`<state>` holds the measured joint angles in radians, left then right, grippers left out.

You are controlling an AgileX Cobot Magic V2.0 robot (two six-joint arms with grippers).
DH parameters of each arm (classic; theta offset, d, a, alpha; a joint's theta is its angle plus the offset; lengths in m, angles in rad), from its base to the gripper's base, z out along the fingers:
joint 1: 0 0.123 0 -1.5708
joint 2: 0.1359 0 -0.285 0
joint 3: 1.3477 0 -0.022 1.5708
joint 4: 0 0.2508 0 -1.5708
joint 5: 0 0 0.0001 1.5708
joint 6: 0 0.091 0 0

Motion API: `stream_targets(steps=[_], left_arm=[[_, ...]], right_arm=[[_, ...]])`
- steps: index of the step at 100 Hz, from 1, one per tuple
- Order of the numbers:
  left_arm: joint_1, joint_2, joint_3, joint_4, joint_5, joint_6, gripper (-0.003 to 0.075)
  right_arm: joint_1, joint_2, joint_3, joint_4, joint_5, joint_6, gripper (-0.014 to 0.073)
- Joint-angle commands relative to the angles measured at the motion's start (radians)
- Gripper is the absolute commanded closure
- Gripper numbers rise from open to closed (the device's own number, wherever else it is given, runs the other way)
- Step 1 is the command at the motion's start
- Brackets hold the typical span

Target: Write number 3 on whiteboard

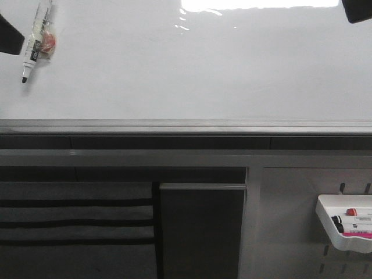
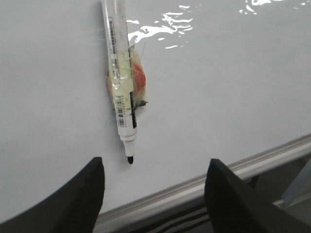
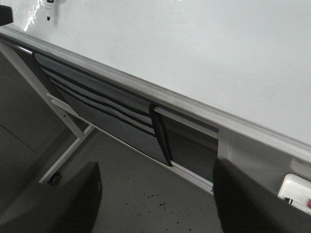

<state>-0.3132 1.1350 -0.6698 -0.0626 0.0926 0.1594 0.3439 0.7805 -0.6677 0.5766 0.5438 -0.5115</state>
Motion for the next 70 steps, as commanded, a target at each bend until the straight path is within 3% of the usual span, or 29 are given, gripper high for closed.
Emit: stream_targets(steps=[1, 25, 70], left_arm=[[-0.005, 0.063, -0.072, -0.008, -0.105, -0.003, 0.0302], [0.018, 0.224, -0.168, -0.031, -0.110, -0.009, 0.0302], [0.035, 0.289, -0.189, -0.043, -0.208, -0.009, 0.0310]], right_arm=[[0.002, 0.000, -0.036, 0.026, -0.067, -0.016, 0.0155], [0.002, 0.000, -0.036, 0.026, -0.053, -0.016, 0.0155], [0.002, 0.000, -0.036, 0.026, -0.047, -0.016, 0.0155]])
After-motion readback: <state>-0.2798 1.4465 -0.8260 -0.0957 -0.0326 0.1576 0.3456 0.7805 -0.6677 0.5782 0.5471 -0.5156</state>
